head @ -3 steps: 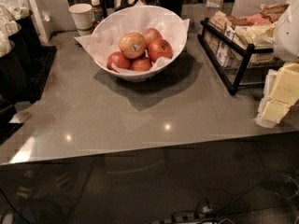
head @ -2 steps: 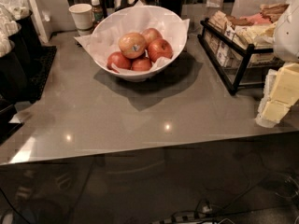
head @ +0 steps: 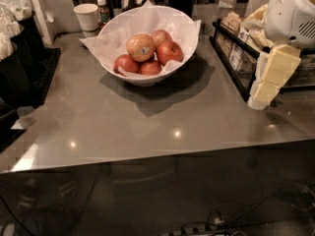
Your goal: Pick apple from white bowl
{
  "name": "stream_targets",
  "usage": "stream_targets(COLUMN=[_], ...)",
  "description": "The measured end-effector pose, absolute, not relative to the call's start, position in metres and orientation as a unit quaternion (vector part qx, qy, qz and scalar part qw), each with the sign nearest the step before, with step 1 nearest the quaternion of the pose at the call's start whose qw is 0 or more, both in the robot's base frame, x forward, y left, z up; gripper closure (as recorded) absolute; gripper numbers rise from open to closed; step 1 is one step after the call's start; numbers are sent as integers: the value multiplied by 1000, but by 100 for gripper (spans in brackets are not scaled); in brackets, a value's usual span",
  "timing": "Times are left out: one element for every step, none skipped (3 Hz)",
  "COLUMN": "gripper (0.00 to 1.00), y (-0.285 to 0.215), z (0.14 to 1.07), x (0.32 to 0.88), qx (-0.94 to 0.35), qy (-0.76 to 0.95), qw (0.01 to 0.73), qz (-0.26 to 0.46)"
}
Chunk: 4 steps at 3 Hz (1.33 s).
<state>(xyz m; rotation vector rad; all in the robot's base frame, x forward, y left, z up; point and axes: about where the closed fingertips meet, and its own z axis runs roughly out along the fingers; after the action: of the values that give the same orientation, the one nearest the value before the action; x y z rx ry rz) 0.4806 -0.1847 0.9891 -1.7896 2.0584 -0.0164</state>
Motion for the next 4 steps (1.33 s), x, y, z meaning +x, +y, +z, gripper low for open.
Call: stream_targets(gripper=[0,0,0,0], y=[-141,-99,-97,-96], z=[999,1003,1006,1011], x=[522,548,550,554], qx=[-686,-721,-719,-709], qy=[688,647,647,645], qw=[235,242,249,277], qz=[34,59,55,61])
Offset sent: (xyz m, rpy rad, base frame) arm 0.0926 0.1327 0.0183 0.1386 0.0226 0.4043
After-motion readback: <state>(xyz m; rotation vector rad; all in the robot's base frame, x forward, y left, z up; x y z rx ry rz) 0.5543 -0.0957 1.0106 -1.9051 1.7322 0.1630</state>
